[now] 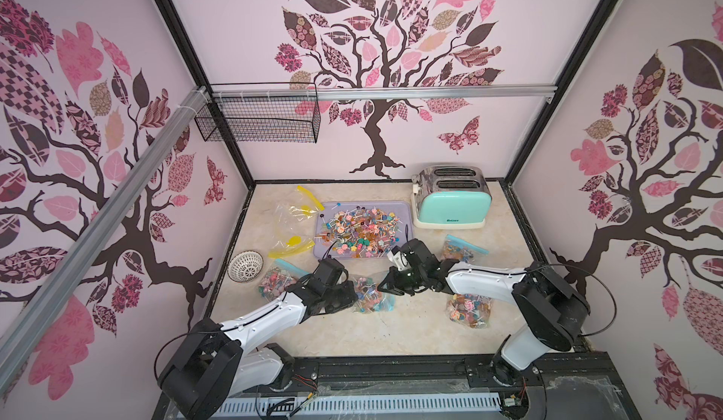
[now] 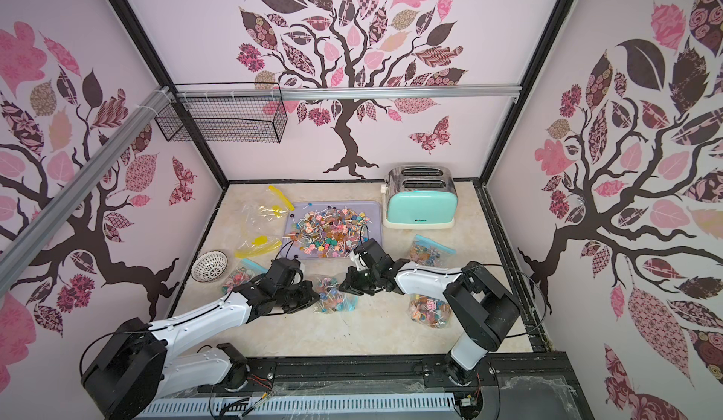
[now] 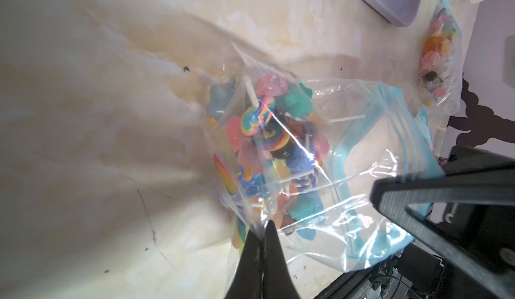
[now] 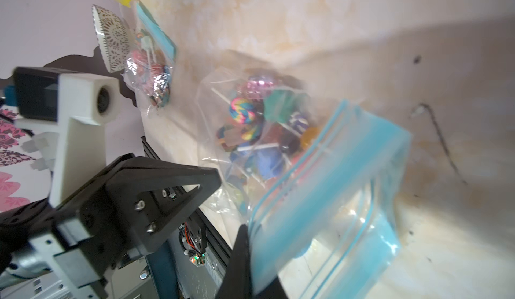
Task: Pour candies out of the ziploc bag
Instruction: 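Pick up the ziploc bag from the center of the board, then pour the candies out of the ziploc bag onto the tray.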
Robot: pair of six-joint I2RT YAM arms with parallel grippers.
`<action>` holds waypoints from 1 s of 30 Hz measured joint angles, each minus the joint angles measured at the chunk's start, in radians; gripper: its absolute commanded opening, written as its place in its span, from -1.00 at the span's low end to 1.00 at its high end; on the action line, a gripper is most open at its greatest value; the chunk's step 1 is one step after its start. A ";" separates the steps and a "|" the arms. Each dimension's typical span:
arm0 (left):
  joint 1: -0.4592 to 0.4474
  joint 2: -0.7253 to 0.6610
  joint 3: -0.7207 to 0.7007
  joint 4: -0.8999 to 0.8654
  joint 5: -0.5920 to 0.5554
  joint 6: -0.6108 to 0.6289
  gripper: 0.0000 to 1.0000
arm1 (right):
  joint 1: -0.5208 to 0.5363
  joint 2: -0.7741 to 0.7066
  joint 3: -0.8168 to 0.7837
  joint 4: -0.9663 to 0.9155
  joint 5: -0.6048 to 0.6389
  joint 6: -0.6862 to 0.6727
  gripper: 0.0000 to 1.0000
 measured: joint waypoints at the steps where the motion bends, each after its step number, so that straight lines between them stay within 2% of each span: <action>1: 0.006 -0.001 0.013 -0.007 -0.003 0.005 -1.00 | 0.000 -0.002 0.032 -0.027 0.010 -0.018 -1.00; 8: 0.090 -0.001 0.130 -0.039 -0.019 0.026 -1.00 | -0.002 0.018 0.270 -0.204 0.069 -0.134 -1.00; 14: 0.174 0.058 0.330 -0.082 -0.019 0.087 -1.00 | -0.050 0.126 0.517 -0.330 0.084 -0.226 -1.00; 21: 0.261 0.286 0.582 -0.074 -0.003 0.161 -1.00 | -0.171 0.299 0.800 -0.424 0.085 -0.307 -1.00; 30: 0.299 0.609 0.867 -0.064 0.033 0.239 -1.00 | -0.271 0.588 1.126 -0.512 0.059 -0.357 -1.00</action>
